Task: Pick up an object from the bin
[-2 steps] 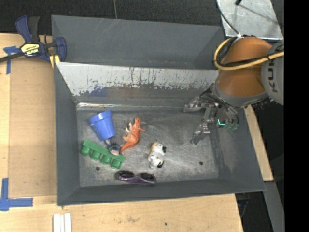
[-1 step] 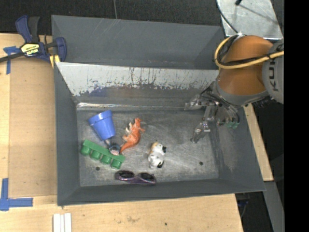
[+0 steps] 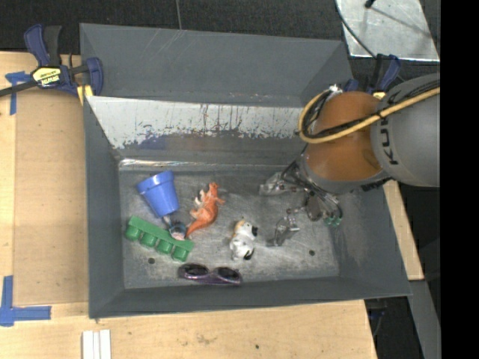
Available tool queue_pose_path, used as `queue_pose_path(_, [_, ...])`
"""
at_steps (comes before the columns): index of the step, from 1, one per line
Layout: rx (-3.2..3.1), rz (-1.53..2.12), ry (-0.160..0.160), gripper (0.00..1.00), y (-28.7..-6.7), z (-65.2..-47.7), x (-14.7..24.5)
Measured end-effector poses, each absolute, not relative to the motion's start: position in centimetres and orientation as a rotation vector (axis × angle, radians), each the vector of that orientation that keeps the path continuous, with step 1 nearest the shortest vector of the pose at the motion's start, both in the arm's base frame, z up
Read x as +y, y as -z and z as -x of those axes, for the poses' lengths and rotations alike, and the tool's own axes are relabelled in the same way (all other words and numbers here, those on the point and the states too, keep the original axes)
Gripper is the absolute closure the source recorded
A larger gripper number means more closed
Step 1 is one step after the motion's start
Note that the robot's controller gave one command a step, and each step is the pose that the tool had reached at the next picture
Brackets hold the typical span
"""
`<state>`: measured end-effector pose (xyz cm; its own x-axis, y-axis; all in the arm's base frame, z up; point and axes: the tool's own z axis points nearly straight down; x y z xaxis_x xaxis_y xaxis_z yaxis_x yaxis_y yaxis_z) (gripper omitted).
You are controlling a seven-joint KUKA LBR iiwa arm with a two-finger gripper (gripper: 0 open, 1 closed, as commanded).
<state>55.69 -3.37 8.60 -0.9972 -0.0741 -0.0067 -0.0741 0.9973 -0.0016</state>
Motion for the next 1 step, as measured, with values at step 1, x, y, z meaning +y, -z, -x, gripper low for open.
queue_pose_path(1, [3.122, 0.355, 0.002, 0.0, -9.95, -54.39, -0.01])
